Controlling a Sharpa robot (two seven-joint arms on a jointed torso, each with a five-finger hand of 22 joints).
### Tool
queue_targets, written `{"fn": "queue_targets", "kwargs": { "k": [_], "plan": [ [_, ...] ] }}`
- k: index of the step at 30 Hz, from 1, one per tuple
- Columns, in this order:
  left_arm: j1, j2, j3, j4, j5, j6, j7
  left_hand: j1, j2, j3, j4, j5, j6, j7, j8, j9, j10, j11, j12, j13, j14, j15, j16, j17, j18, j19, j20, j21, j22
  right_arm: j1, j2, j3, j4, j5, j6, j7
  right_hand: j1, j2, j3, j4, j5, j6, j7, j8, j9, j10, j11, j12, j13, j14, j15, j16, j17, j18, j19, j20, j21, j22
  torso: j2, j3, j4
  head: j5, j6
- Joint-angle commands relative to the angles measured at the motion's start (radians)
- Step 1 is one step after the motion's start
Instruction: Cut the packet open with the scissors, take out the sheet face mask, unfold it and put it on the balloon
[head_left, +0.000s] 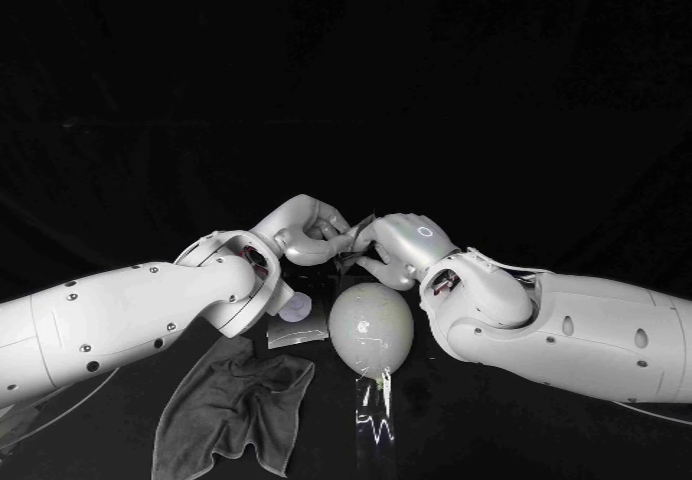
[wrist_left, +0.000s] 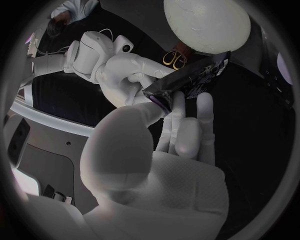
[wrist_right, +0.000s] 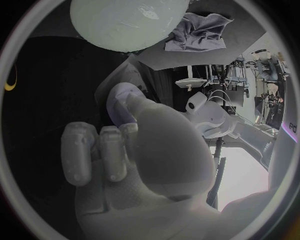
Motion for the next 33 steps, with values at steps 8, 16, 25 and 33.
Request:
{"fn": "queue_targets", "kwargs": {
  "k": [8,16,25,33],
  "plan": [
    [0.001,0.001,0.002,0.0,0.011,-0.023,0.023,0.008,0.0,0.01,-0.002,0.003,0.006,-0.003,0.046,0.042,0.015,-0.016,0.005,0.002,0.002,-0.004,0.007,0.003,0.01,0.003,-0.002,0.007,0.002,0.0,-0.003,0.0,0.0,0.029,-0.033,0.065,-0.018,-0.001,0.068,-0.053,-0.006,0.033,-0.019,0.078,0.048,0.048,-0.025,0.028,0.183,0.106,-0.024,0.004,0.264,-0.021,0.052,-0.022,0.018,0.233,0.0,-0.0002,-0.0001,-0.001,0.002],
    [0.001,-0.004,0.002,0.004,0.035,-0.023,0.028,0.007,-0.001,0.011,-0.001,0.003,0.005,-0.002,0.046,0.042,0.014,-0.015,0.006,0.002,0.001,-0.004,0.007,0.001,0.01,0.003,-0.002,0.008,0.002,-0.001,-0.013,0.0,-0.007,0.041,-0.113,0.105,-0.069,-0.012,0.128,-0.087,-0.007,0.01,-0.023,0.128,0.081,0.053,-0.03,0.035,0.191,0.106,-0.029,0.004,0.264,-0.021,0.051,-0.028,0.018,0.233,0.0,0.0004,0.0001,0.002,0.008],
    [0.001,-0.016,0.002,0.004,0.171,-0.035,0.089,-0.023,-0.034,-0.002,0.018,0.002,-0.031,0.012,0.034,0.039,-0.028,-0.002,-0.01,-0.005,-0.012,0.007,-0.001,-0.03,0.007,-0.007,0.002,0.005,0.001,-0.007,-0.02,-0.001,-0.019,0.051,-0.196,0.168,-0.093,-0.014,0.152,-0.104,-0.007,-0.004,-0.024,0.153,0.095,0.051,-0.031,0.031,0.189,0.106,-0.03,0.004,0.264,-0.022,0.051,-0.029,0.019,0.233,0.0,0.0002,-0.0007,0.003,0.011],
    [0.001,-0.033,0.002,0.01,0.282,-0.024,0.128,-0.112,-0.099,-0.124,0.106,0.006,-0.096,0.052,-0.017,0.014,-0.1,0.039,-0.031,-0.018,-0.206,0.047,-0.131,-0.384,-0.001,-0.067,0.038,-0.068,-0.038,-0.011,-0.024,-0.001,-0.03,0.044,-0.246,0.229,-0.1,-0.015,0.159,-0.111,-0.007,-0.008,-0.025,0.16,0.1,0.051,-0.031,0.031,0.189,0.106,-0.03,0.004,0.264,-0.022,0.052,-0.029,0.021,0.234,0.001,0.0005,0.0,0.003,0.014]
  ]
}}
